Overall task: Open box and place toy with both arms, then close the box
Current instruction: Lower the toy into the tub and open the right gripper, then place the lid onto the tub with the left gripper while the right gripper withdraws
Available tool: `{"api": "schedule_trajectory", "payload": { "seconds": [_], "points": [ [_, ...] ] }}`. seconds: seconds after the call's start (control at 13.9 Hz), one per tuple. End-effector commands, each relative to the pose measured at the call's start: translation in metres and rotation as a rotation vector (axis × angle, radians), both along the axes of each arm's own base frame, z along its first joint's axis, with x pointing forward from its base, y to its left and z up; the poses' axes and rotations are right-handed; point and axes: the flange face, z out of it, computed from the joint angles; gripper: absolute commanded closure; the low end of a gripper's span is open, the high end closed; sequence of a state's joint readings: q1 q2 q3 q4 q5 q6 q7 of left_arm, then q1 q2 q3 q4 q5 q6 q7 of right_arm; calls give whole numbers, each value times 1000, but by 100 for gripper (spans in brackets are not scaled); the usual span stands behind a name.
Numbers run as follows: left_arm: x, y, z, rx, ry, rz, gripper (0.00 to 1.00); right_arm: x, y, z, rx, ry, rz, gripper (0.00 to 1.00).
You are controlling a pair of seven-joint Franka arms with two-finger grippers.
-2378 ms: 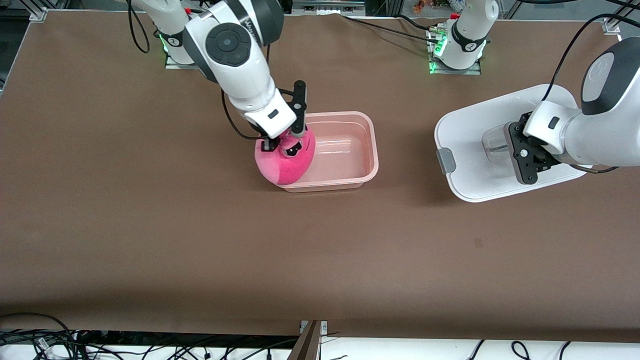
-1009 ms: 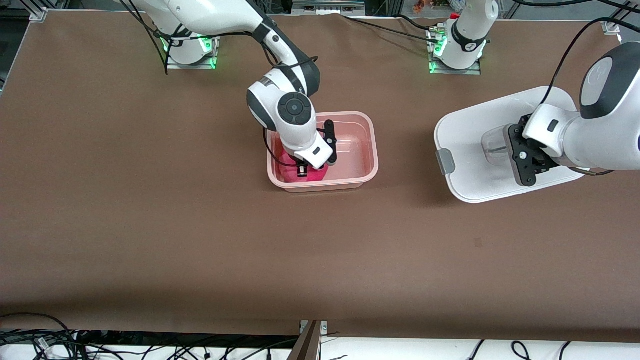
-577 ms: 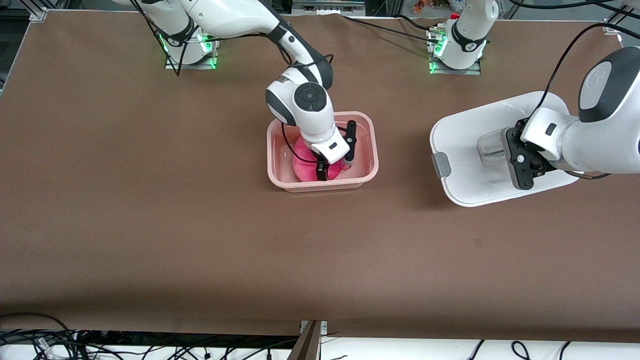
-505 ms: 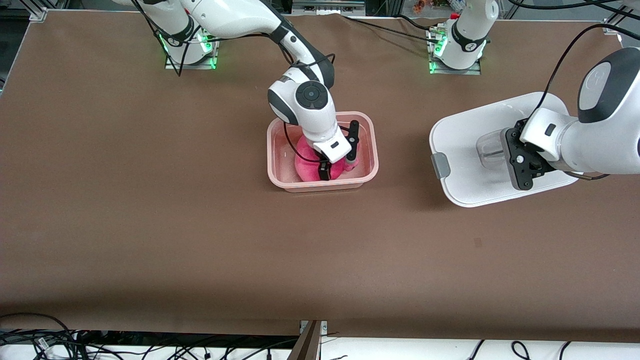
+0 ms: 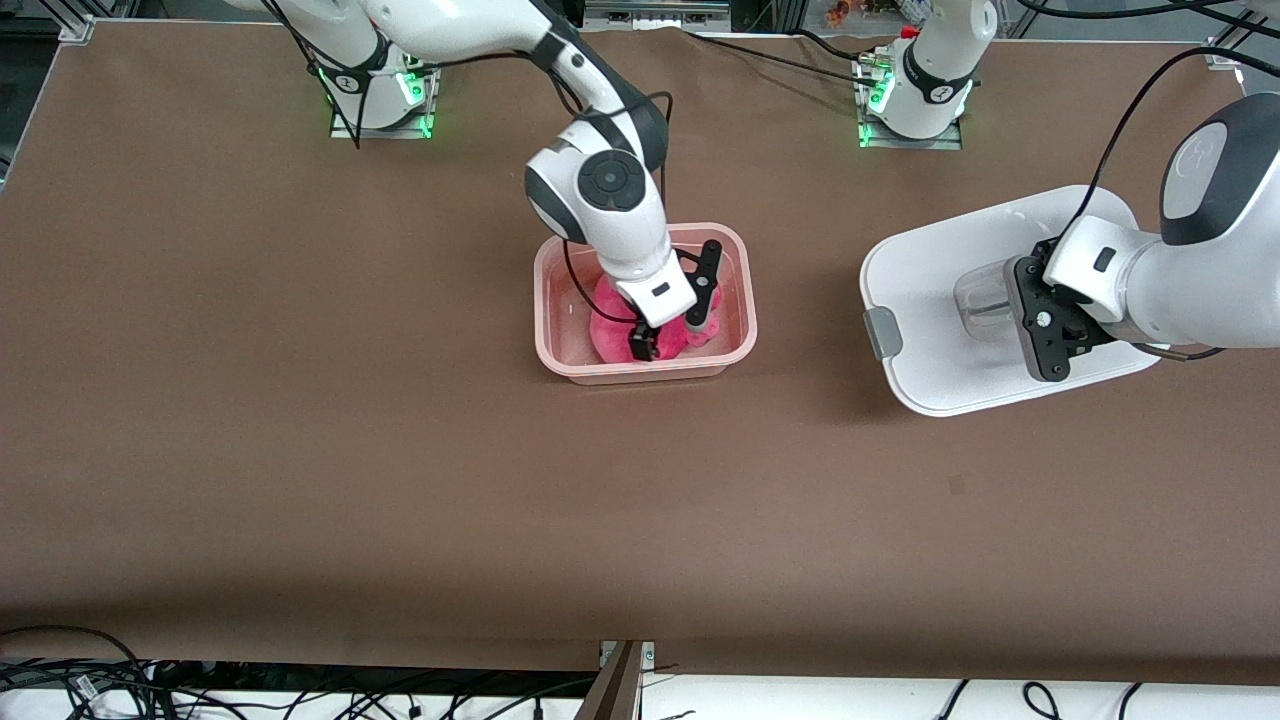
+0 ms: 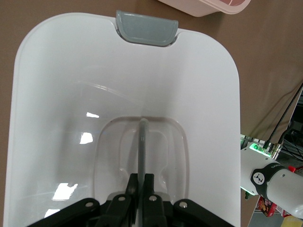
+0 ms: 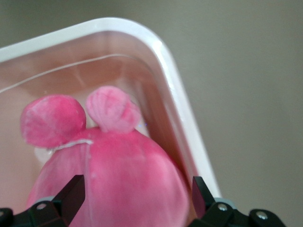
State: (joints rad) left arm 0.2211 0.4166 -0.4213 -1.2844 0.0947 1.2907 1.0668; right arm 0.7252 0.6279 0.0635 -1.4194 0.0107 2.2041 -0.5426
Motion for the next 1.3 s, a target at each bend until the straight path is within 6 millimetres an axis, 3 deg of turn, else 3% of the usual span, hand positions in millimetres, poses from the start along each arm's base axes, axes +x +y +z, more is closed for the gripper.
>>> {"api": "schedule_trajectory", "payload": {
  "seconds": [0.0,0.14,0.36,0.58,0.72,0.94,1.01,1.23],
  "points": [
    [3,-5,6,-50,2,14,100,7,-50,83,-14,36,-68,0],
    [2,-26,8,-57,-10,-11,100,30,-102,120,-23,46,-140,0],
    [1,-89,-10,-97,-4,-59,100,70,-195,168,-8,21,-267,0],
    [-3,-127,-27,-228,69,-34,100,85,-287,202,-42,48,-399,0],
    [2,-154,-29,-311,34,-19,100,84,-349,230,10,100,-522,0],
    [-2,-224,-48,-356,-27,-56,100,74,-400,253,11,130,-629,0],
    [-6,-249,-57,-367,-45,-67,100,65,-408,262,16,147,-695,0],
    [-38,-339,-70,-382,-121,-108,100,40,-437,274,25,196,-918,0]
  ]
}}
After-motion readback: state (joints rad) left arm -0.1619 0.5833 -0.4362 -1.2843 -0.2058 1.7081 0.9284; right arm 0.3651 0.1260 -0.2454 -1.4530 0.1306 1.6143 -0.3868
